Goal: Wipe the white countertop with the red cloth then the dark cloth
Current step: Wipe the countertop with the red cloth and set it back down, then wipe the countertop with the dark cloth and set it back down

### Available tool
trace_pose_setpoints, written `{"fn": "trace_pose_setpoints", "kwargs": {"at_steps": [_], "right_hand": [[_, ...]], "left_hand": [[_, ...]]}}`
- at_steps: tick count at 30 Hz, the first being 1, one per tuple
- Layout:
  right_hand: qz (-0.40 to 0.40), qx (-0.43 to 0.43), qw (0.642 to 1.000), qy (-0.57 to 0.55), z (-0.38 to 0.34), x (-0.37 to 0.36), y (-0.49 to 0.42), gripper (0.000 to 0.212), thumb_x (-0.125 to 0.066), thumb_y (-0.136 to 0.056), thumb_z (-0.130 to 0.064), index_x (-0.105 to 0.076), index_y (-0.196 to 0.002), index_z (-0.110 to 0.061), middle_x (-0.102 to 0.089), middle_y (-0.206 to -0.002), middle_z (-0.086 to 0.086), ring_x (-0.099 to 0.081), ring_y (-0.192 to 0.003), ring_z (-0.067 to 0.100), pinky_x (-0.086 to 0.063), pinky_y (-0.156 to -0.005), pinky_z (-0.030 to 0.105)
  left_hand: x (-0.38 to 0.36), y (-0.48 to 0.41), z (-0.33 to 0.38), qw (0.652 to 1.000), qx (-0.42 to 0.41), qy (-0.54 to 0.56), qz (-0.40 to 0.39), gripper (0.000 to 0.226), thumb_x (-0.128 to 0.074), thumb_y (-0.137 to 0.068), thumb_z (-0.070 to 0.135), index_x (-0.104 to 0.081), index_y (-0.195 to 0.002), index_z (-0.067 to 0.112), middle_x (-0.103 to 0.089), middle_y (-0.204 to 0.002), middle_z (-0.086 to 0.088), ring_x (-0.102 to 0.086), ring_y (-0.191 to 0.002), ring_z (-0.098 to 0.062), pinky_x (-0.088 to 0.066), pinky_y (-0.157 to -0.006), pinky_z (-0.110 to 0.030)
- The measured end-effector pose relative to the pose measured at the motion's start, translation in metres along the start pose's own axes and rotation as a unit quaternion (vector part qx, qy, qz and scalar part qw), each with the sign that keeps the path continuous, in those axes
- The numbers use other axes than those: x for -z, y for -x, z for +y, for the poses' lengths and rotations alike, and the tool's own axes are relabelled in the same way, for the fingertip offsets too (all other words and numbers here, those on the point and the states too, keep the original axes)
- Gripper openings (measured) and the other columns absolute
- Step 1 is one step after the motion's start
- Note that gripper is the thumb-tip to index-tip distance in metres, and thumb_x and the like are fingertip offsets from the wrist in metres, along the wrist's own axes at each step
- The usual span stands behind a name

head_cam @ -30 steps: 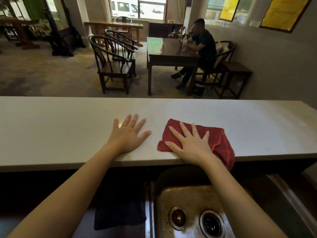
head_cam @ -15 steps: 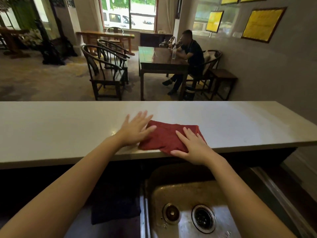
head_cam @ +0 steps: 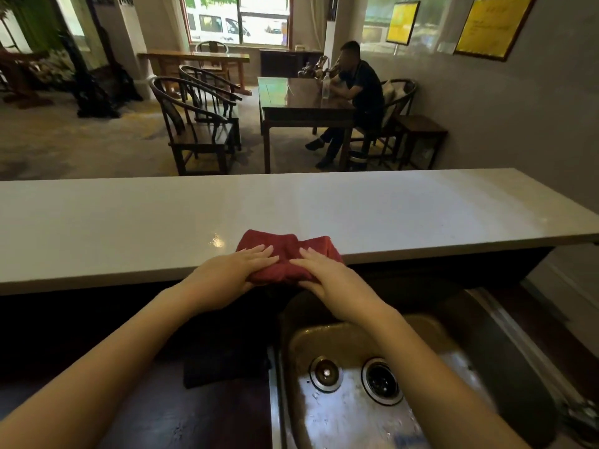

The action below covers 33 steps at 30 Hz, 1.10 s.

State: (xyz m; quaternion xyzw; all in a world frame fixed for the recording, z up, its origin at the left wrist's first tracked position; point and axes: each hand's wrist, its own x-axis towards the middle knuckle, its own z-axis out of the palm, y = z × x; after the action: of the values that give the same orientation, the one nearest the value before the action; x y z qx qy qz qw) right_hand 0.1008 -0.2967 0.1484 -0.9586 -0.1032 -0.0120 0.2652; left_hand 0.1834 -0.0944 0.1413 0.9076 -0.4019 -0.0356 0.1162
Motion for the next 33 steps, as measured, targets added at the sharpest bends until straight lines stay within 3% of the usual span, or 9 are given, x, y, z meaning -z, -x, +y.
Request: {"fn": "trace_pose_setpoints", "kwargs": {"at_steps": [5,9,16,19,21,23,25,30,33], "right_hand": [[-0.095,0.04,0.99,-0.094,-0.03,-0.027,0.014,0.037,-0.054,-0.092,-0.024,-0.051,-0.128,-0.029,-0.053,-0.137,-0.001,-0.05,-0.122,0.016,-0.038,-0.104,0.031],[-0.212,0.033,0.973,-0.085,-0.036,-0.071,0.026,0.031,-0.049,-0.094,-0.027,-0.053,-0.124,-0.028,-0.064,-0.118,0.003,-0.059,-0.102,0.017,-0.044,-0.088,0.026],[-0.268,0.056,0.961,-0.025,-0.036,-0.161,0.054,0.046,-0.048,-0.094,-0.029,-0.038,-0.139,-0.024,-0.041,-0.147,0.005,-0.039,-0.133,0.02,-0.031,-0.108,0.028],[-0.295,0.057,0.953,0.042,-0.033,-0.198,0.084,0.053,-0.043,-0.095,-0.033,-0.024,-0.144,-0.029,-0.022,-0.156,0.003,-0.022,-0.141,0.017,-0.022,-0.112,0.029],[-0.295,0.076,0.948,0.093,-0.032,-0.214,0.107,0.057,-0.05,-0.092,-0.037,-0.027,-0.143,-0.029,-0.026,-0.154,0.004,-0.024,-0.141,0.017,-0.024,-0.111,0.028],[-0.276,0.08,0.948,0.138,-0.034,-0.225,0.124,0.067,-0.071,-0.07,-0.053,-0.051,-0.13,-0.031,-0.052,-0.138,0.001,-0.049,-0.126,0.012,-0.042,-0.098,0.024],[-0.258,0.083,0.949,0.161,-0.036,-0.232,0.134,0.075,-0.075,-0.055,-0.063,-0.061,-0.121,-0.031,-0.061,-0.128,-0.003,-0.058,-0.115,0.01,-0.049,-0.088,0.022],[-0.237,0.087,0.949,0.187,-0.027,-0.239,0.146,0.078,-0.057,-0.075,-0.059,-0.038,-0.139,-0.02,-0.037,-0.147,0.007,-0.036,-0.134,0.023,-0.036,-0.103,0.043],[-0.274,0.07,0.951,0.121,-0.028,-0.236,0.145,0.076,-0.03,-0.085,-0.068,-0.011,-0.147,-0.027,-0.003,-0.155,0.001,-0.001,-0.144,0.022,-0.003,-0.118,0.041]], "left_hand": [[-0.012,0.075,-0.008,0.999,0.028,-0.044,-0.012,0.066,-0.051,-0.084,0.016,-0.022,-0.14,0.037,-0.017,-0.152,0.017,-0.02,-0.138,-0.002,-0.02,-0.108,-0.017],[-0.053,0.123,-0.01,0.994,0.071,0.028,-0.073,0.055,-0.048,-0.09,0.025,-0.026,-0.139,0.036,-0.021,-0.152,0.014,-0.024,-0.136,-0.001,-0.02,-0.108,-0.016],[-0.116,0.19,-0.003,0.981,0.135,0.088,-0.108,0.054,-0.047,-0.09,0.024,-0.027,-0.14,0.03,-0.022,-0.151,0.01,-0.022,-0.138,-0.004,-0.014,-0.111,-0.016],[-0.136,0.217,0.016,0.99,0.105,0.038,-0.084,0.065,-0.083,-0.053,0.031,-0.062,-0.115,0.027,-0.061,-0.125,0.006,-0.055,-0.114,-0.003,-0.036,-0.098,-0.015],[-0.154,0.232,0.025,0.99,0.098,-0.009,-0.105,0.068,-0.088,-0.031,0.042,-0.071,-0.096,0.031,-0.071,-0.104,0.01,-0.064,-0.097,-0.001,-0.046,-0.084,-0.014],[-0.175,0.245,0.027,0.986,0.1,0.0,-0.137,0.07,-0.086,-0.037,0.039,-0.069,-0.104,0.027,-0.069,-0.111,0.007,-0.062,-0.104,-0.006,-0.037,-0.096,-0.015],[-0.19,0.256,0.032,0.983,0.11,0.004,-0.148,0.064,-0.072,-0.057,0.035,-0.06,-0.119,0.022,-0.061,-0.125,0.001,-0.055,-0.117,-0.012,-0.012,-0.11,-0.025],[-0.199,0.265,0.036,0.98,0.127,-0.028,-0.15,0.065,-0.04,-0.079,0.045,-0.038,-0.136,0.013,-0.041,-0.143,-0.007,-0.036,-0.132,-0.022,-0.01,-0.109,-0.037],[-0.195,0.265,0.034,0.983,0.114,-0.023,-0.145,0.073,-0.035,-0.083,0.061,-0.037,-0.137,0.013,-0.038,-0.145,-0.008,-0.033,-0.133,-0.023,-0.016,-0.106,-0.037]]}}
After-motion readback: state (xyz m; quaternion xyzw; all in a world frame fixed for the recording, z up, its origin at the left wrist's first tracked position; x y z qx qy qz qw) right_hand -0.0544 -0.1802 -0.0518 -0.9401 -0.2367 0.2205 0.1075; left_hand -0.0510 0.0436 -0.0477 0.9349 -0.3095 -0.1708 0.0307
